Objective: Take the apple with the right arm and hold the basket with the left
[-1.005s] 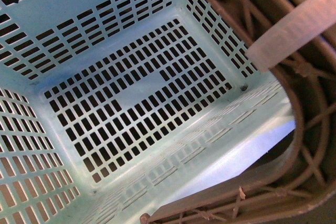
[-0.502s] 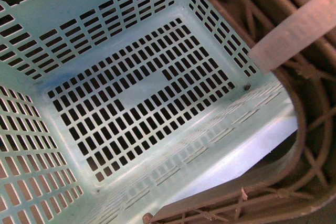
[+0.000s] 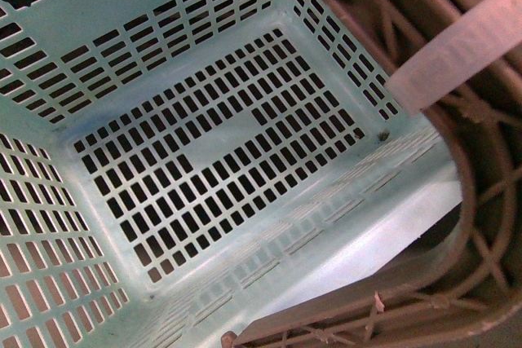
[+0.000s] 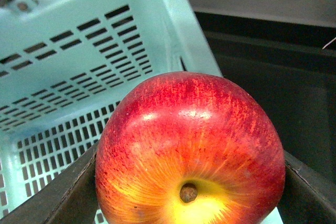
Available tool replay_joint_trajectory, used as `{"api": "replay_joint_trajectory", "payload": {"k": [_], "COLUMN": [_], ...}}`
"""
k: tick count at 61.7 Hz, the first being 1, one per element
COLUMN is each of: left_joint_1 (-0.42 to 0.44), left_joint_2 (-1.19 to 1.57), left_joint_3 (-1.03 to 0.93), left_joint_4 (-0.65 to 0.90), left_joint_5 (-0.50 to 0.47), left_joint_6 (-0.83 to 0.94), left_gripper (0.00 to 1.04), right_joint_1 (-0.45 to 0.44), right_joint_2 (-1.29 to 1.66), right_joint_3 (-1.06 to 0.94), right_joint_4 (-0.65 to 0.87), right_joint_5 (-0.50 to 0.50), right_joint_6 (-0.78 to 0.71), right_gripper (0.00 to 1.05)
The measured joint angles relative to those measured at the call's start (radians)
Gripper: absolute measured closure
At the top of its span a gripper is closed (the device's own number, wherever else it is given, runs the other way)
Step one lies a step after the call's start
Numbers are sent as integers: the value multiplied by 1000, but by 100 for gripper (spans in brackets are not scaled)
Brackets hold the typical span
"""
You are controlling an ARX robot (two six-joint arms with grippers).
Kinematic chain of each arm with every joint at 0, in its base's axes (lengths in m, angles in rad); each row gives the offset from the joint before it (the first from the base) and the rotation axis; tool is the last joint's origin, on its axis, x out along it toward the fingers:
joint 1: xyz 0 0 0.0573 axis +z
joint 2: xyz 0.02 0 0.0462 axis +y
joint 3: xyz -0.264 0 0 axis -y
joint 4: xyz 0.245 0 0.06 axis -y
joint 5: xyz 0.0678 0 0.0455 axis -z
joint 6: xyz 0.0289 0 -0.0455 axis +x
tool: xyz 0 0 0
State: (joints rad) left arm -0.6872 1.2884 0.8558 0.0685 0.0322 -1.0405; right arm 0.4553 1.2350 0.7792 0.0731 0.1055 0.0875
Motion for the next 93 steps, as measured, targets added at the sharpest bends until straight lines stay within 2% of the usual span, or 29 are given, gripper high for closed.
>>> {"api": "replay_joint_trajectory", "payload": {"k": [5, 14, 33, 50, 57, 62, 87, 93], "left_joint_1": [0, 0, 0, 1, 0, -1, -1, 0], "left_joint_2": [0, 0, 0, 0, 0, 0, 0, 0], "left_joint_3": [0, 0, 0, 0, 0, 0, 0, 0], "left_joint_4": [0, 0, -3, -3, -3, -3, -3, -3], "left_joint_5": [-1, -1, 9, -8, 1, 5, 0, -2], "left_joint_6": [0, 0, 1, 4, 0, 0, 0, 0], "left_gripper": [72, 72, 72, 72, 72, 72, 72, 72], "right_joint_1": [14, 16, -26, -143, -185, -212, -323, -344], "right_joint_2": [17, 19, -79, -276, -344, -384, -559, -600], "right_joint_3": [-9, -11, -30, -113, -261, -340, -569, -606], "right_joint_4": [0, 0, 3, -23, 257, 341, 383, 382], "right_joint_5": [8, 26, 61, 167, 154, 127, 21, 1], "right_joint_6": [2, 8, 40, 54, -26, -52, -81, -84], "right_gripper": [25, 7, 9, 9, 27, 39, 102, 103]}}
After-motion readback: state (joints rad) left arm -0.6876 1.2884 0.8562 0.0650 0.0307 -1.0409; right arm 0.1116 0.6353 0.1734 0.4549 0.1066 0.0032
